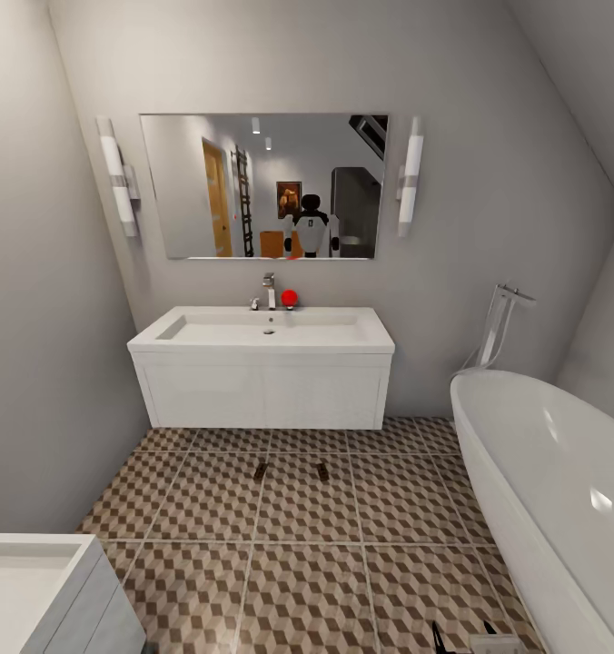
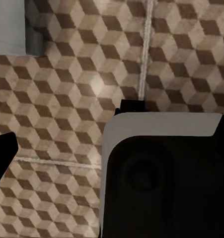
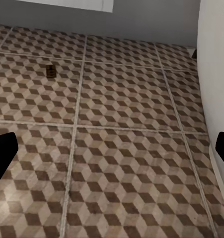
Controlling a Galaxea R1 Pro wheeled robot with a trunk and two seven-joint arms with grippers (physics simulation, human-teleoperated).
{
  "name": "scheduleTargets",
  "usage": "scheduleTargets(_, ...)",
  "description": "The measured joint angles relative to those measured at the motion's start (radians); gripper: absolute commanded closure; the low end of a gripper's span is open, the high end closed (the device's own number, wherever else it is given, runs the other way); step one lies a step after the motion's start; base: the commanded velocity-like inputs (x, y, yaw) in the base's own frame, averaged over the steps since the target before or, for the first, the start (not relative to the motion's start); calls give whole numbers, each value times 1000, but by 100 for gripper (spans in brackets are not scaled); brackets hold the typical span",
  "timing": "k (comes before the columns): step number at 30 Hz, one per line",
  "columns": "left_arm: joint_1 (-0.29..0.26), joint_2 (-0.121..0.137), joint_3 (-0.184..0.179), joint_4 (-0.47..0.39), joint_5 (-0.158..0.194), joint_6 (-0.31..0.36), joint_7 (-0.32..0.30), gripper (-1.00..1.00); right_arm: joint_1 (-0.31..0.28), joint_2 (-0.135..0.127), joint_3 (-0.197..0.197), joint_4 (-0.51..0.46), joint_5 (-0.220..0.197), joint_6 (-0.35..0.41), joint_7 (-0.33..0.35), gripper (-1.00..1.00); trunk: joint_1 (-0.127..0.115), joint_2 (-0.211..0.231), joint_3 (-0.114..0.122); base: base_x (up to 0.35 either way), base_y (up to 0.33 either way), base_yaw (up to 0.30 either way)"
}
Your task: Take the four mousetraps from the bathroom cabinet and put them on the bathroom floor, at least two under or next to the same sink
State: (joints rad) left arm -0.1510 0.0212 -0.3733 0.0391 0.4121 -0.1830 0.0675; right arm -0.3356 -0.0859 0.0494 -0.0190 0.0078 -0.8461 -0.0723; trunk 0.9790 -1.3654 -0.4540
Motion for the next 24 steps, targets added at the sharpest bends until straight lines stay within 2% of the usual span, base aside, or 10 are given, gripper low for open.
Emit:
scheduleTargets(3, -1, 2, 11, -52, 14, -5, -3, -100, 0, 0, 0, 0, 0, 5, 0, -100, 0, 0, 0, 0, 0, 0)
scheduleTargets(10, -1, 3, 15, -124, 19, -24, -6, -100, -1, 0, 0, 0, 0, 20, 0, -100, 0, 0, 0, 0, 0, 0)
scheduleTargets(19, 0, -3, 14, -135, 26, -193, -13, -100, 0, 2, 0, 0, 0, 23, 0, -100, 0, 0, 0, 0, 0, 0)
scheduleTargets(24, 0, -3, 14, -130, 27, -220, -11, -100, 0, 3, 0, 0, 0, 23, 0, -100, 0, 0, 0, 0, 0, 0)
